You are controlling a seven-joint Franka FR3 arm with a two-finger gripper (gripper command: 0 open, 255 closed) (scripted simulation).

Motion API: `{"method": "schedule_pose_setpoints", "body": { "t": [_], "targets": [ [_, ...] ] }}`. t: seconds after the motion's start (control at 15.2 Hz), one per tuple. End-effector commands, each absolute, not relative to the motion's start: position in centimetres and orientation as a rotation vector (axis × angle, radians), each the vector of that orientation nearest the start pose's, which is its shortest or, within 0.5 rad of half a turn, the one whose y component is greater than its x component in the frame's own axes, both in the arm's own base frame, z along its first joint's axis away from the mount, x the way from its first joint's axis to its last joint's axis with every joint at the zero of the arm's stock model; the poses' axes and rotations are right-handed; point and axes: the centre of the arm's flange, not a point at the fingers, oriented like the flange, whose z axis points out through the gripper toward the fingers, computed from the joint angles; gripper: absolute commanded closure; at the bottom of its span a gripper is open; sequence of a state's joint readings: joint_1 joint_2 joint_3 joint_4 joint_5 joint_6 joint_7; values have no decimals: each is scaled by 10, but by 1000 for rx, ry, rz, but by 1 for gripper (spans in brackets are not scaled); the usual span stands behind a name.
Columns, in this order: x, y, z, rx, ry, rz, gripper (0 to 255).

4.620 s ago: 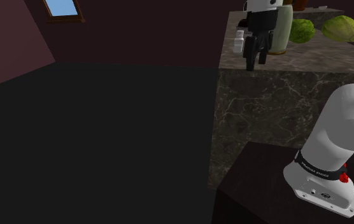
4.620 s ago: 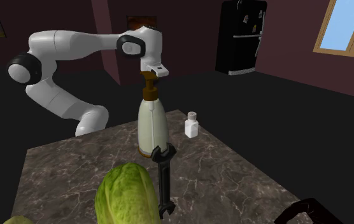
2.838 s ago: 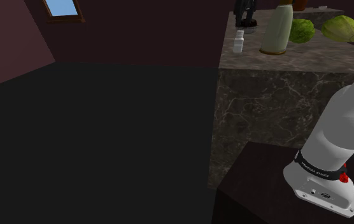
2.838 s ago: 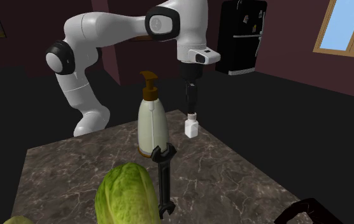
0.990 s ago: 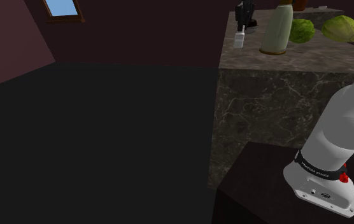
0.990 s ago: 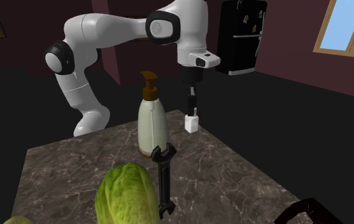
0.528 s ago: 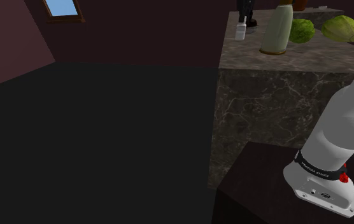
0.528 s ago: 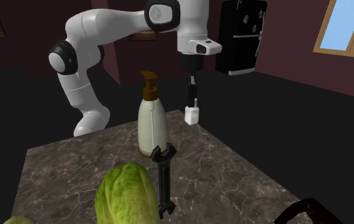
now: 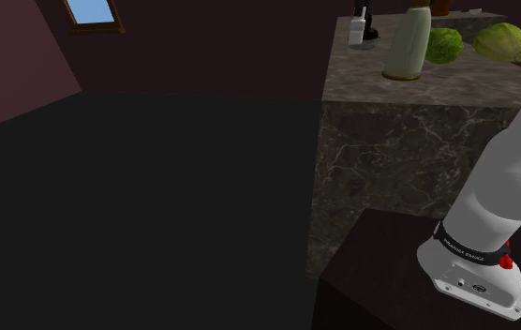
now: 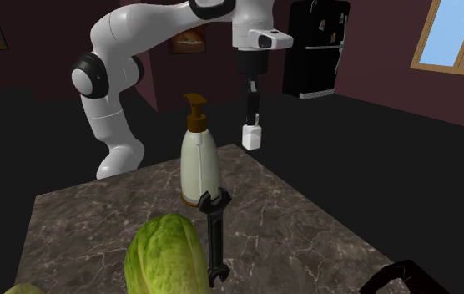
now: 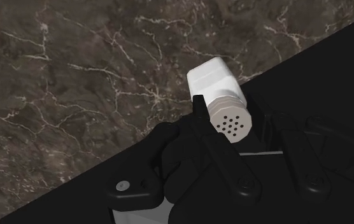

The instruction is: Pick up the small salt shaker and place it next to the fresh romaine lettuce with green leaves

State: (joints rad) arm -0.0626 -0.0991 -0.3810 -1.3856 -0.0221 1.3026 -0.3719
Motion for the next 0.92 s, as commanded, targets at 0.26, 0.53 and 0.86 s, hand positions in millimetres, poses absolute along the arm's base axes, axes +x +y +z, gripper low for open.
{"method": "schedule_pose_setpoints", "body": {
  "t": [0.26,0.53,0.86],
  "targets": [
    [435,-225,765,-3128,118,-22,255],
    [435,-225,786,-3128,118,-22,255],
    [435,-225,812,-3128,118,-22,255]
  ]
}}
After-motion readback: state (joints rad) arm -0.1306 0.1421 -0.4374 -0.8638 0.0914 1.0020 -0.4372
